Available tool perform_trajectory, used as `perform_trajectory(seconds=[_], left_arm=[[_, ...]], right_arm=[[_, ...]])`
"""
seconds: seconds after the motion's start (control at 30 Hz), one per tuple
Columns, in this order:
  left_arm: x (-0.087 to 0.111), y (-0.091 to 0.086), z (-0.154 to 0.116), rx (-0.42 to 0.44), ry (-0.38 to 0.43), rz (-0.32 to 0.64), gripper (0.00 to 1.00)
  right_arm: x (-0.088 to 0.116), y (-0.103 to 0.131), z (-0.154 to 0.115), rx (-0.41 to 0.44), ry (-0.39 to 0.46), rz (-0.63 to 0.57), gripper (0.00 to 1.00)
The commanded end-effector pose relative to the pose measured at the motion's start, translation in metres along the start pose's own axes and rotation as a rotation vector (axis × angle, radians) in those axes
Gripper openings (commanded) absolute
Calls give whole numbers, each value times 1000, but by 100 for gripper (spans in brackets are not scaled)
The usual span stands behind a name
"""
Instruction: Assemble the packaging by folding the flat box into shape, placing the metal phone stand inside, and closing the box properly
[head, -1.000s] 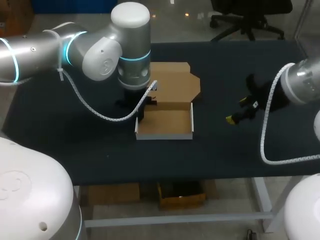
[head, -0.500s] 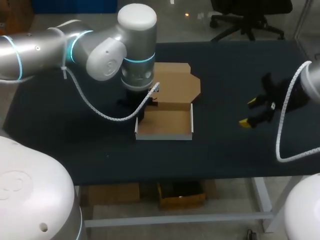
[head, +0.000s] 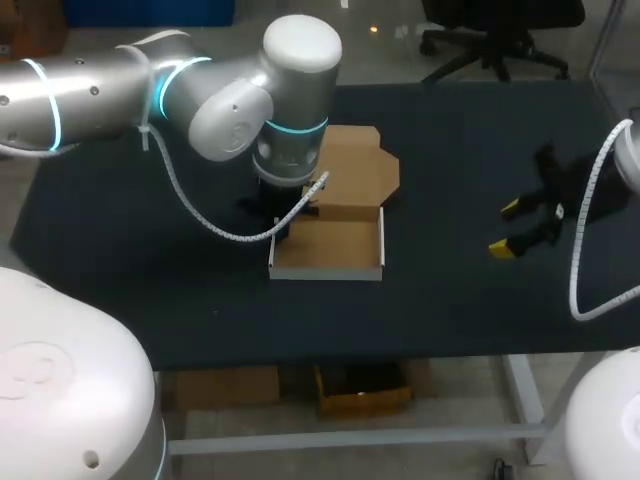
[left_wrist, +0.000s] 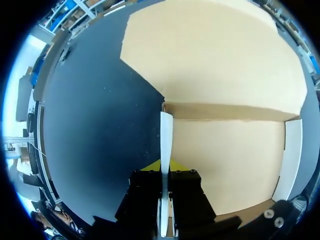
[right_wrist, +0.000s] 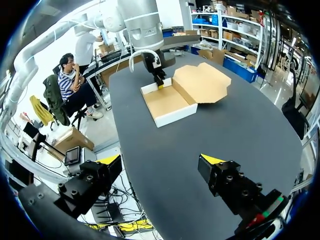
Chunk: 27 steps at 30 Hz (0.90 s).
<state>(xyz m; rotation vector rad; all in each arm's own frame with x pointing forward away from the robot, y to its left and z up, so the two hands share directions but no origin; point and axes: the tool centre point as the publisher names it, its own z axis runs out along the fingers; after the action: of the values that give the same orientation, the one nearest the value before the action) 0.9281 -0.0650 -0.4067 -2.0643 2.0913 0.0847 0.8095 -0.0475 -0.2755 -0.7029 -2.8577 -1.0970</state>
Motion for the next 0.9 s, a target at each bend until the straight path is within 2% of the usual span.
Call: perform_trajectory(seconds=[0.03,0.2,0.57,0.63,0.73,0.9], left_arm=[[4,0,1,-1,-61,2,0],[4,0,1,-1,-65,0,0],[-1,4,-1,-9,65,-10,1],[-1,5,-2,-4,71,-11,7],[-1,7,-3,-1,90,-8,29],[-3,9,-6,-7,158,-11,45]], right_arm=[[-2,-1,-2,-1,56,1,100],[-3,-2,-1,1,56,10,100],[-4,-3,3,11,58,33,100],[-4,-3,3,11,60,41,100],[-6,-4,5,12,64,49,100],[-8,-4,7,15,67,56,100]])
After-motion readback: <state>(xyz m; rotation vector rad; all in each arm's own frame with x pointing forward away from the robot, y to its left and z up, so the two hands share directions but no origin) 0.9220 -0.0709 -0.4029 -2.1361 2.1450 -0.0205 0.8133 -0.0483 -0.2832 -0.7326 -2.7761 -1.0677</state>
